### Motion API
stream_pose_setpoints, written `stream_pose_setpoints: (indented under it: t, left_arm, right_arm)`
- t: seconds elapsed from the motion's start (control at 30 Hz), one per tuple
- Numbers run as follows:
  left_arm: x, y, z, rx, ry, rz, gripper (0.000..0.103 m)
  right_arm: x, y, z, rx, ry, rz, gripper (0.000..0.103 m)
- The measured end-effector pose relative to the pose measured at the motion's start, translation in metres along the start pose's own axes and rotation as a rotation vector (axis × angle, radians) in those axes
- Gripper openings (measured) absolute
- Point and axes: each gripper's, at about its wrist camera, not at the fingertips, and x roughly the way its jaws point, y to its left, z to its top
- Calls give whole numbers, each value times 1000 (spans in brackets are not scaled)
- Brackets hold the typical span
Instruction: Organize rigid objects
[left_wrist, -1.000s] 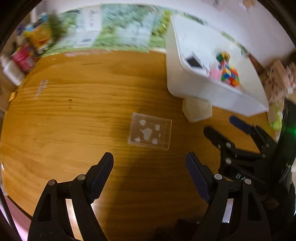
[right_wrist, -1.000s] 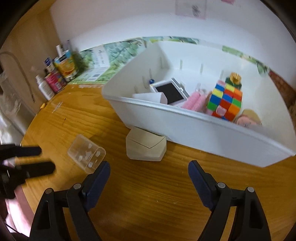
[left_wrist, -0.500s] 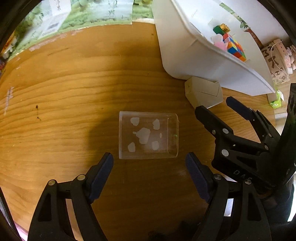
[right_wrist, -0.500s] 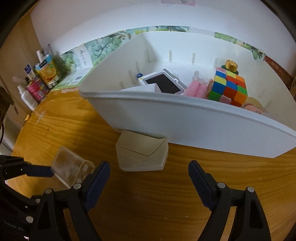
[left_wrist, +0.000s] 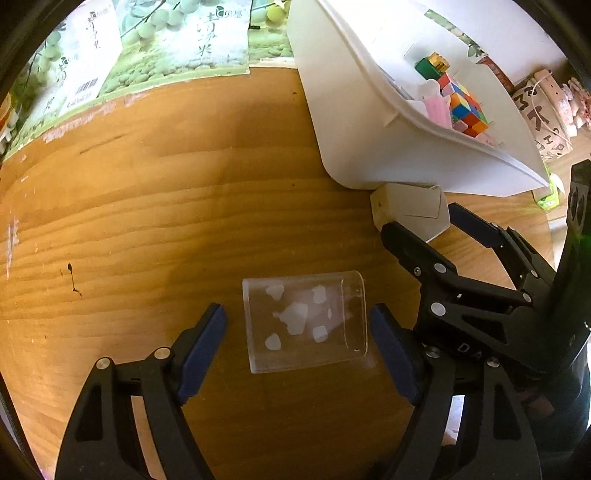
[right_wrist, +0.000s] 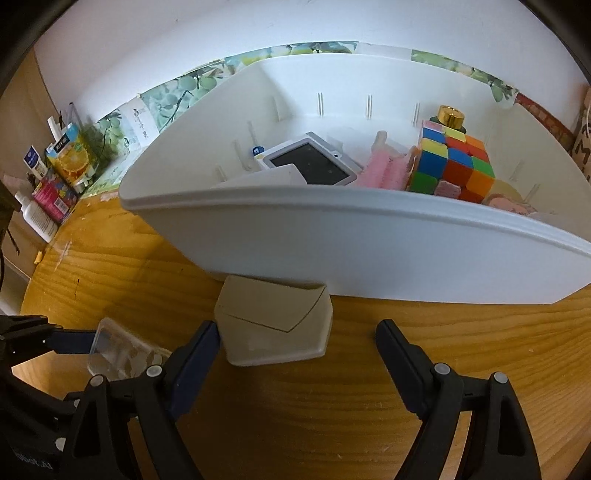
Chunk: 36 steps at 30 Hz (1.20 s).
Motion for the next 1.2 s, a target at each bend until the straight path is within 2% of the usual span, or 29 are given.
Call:
stream_pose_setpoints:
  t: [0.07, 0.1, 0.2, 0.27, 0.33, 0.67, 0.97, 1.13, 1.2]
  left_arm:
    - [-2, 4, 3, 0, -10, -4, 75]
    - [-4, 11, 4, -1, -13, -13, 69]
    - [-4, 12, 2, -14, -3, -18, 69]
    - [-5, 12, 0, -14, 9, -12, 69]
    - [-5, 13, -3, -21, 19, -2, 69]
    - [-26, 15, -31, -47, 0, 43, 69]
    - [-40, -10, -49, -63, -14, 54, 69]
    - [-56, -31, -54, -51, -59, 75, 69]
    - [-67, -42, -53, -49, -102, 78, 69]
  right_arm:
    - [0, 1, 1, -7, -6, 7, 85]
    - [0, 2, 1, -12, -7, 12, 82]
    - [-1, 7, 1, -29, -16, 26, 75]
    - [0, 9, 1, -35, -23, 23, 74]
    - [-1, 11, 0, -42, -30, 28, 65]
    - [-10, 11, -12, -44, -38, 77, 65]
    - [-46, -4, -18, -85, -71, 86, 65]
    - [-77, -20, -17, -126, -104, 91, 65]
    - [-92, -28, -14, -142, -124, 89, 65]
